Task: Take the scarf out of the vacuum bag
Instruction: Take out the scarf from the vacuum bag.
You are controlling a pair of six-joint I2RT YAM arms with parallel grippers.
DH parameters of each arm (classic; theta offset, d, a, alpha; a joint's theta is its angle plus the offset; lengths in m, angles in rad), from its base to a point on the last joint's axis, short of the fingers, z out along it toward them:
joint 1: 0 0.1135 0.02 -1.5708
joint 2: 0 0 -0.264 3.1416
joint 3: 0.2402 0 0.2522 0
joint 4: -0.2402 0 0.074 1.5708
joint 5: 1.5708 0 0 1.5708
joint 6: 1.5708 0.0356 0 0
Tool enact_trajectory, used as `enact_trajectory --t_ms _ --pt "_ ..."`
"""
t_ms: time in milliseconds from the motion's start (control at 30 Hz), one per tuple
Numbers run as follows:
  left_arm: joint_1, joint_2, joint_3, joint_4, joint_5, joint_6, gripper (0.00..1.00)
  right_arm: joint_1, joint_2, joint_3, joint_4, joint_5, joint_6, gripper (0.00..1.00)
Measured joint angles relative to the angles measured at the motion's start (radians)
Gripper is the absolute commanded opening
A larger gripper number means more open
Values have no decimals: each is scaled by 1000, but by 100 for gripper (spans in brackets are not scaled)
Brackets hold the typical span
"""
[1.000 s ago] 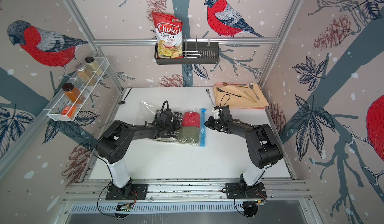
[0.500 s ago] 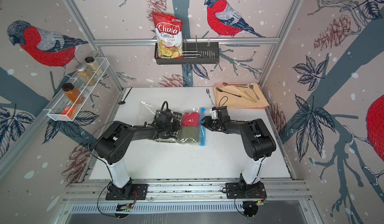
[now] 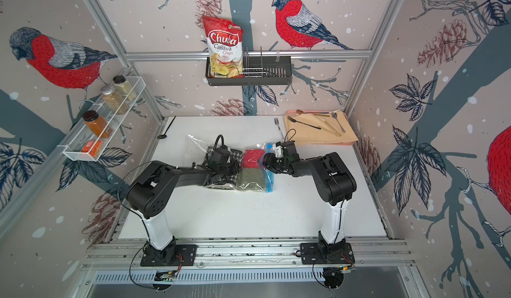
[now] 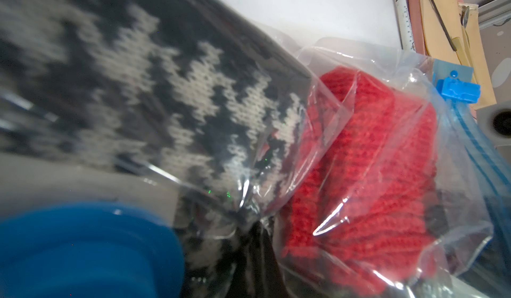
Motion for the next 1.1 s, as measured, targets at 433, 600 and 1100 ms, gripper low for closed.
enact_trajectory --t_ms 433,600,1100 --pt "0 -8 -1 0 1 1 0 39 91 17 185 -1 79 34" --pt "0 -20 -8 -10 0 0 0 43 92 -4 232 0 97 17" --pt "0 -28 -19 -16 -3 -3 0 50 -52 -109 153 133 -12 0"
